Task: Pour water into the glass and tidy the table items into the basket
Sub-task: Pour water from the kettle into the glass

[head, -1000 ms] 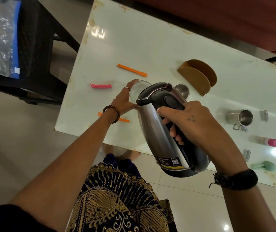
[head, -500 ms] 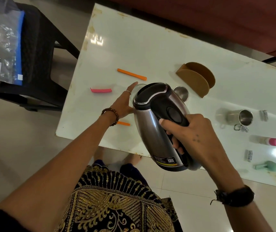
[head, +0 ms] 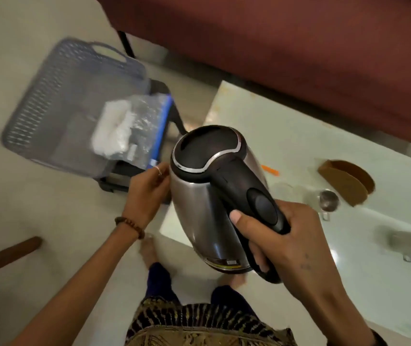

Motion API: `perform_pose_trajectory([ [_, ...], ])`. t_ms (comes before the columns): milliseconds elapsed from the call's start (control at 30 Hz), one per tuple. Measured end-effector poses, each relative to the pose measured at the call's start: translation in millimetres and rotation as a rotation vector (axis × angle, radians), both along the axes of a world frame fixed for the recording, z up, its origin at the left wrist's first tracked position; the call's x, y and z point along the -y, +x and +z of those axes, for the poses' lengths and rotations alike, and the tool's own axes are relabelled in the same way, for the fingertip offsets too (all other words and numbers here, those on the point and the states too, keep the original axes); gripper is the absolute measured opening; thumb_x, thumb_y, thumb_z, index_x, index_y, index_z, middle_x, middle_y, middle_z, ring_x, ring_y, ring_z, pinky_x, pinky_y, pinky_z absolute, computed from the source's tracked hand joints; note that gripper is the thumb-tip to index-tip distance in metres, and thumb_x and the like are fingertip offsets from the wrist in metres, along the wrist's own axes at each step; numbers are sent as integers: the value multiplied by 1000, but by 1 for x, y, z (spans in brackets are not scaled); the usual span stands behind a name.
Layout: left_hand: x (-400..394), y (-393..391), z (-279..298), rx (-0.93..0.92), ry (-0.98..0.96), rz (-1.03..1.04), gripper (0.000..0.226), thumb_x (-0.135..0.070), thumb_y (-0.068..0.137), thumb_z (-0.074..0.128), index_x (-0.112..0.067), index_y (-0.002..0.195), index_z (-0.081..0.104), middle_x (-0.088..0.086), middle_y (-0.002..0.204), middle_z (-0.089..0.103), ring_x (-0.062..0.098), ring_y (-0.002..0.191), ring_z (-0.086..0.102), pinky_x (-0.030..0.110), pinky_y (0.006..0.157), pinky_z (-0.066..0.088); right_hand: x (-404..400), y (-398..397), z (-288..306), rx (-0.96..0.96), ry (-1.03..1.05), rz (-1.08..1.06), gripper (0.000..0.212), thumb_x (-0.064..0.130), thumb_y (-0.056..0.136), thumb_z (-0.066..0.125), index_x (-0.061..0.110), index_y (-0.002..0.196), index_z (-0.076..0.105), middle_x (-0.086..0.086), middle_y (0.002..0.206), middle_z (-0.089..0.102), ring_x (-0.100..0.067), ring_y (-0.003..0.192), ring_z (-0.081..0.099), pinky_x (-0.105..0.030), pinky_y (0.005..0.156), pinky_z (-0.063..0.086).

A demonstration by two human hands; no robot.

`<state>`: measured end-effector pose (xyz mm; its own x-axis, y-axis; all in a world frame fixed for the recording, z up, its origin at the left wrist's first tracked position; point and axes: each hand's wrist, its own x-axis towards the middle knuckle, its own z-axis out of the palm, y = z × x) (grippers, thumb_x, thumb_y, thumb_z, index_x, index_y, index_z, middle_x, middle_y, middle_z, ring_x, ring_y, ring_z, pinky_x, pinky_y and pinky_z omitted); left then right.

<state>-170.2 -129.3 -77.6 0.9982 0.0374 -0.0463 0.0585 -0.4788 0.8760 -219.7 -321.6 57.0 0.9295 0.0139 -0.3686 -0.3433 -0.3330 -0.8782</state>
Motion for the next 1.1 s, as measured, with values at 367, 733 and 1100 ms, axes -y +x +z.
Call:
perform_pose_trajectory([
  [367, -236, 75, 0, 49, 224, 380, 31, 0, 84, 50, -19, 59, 50, -16, 56, 48, -13, 53, 52, 3, 47, 37, -233, 118, -16, 224, 315, 76, 40, 33, 72, 63, 5, 48, 49, -18, 42, 46, -15, 33, 42, -36, 38, 42],
  [733, -356, 126, -90, -149, 656, 175, 38, -16, 94, 41, -20, 131, 44, 5, 132, 53, 27, 114, 53, 42, 83, 49, -379, 183, -102, 258, 402, -280, 30, 28, 80, 64, 12, 57, 54, -2, 43, 49, -9, 34, 43, -15, 37, 37],
  [1100, -364, 125, -114, -105, 498, 252, 36, -12, 92, 43, -23, 126, 50, 13, 98, 71, 32, 81, 64, 30, 68, 46, -449, 158, -183, 362, 408, -451, 34, 44, 76, 61, 14, 90, 64, 17, 59, 59, 0, 54, 59, -16, 54, 51],
])
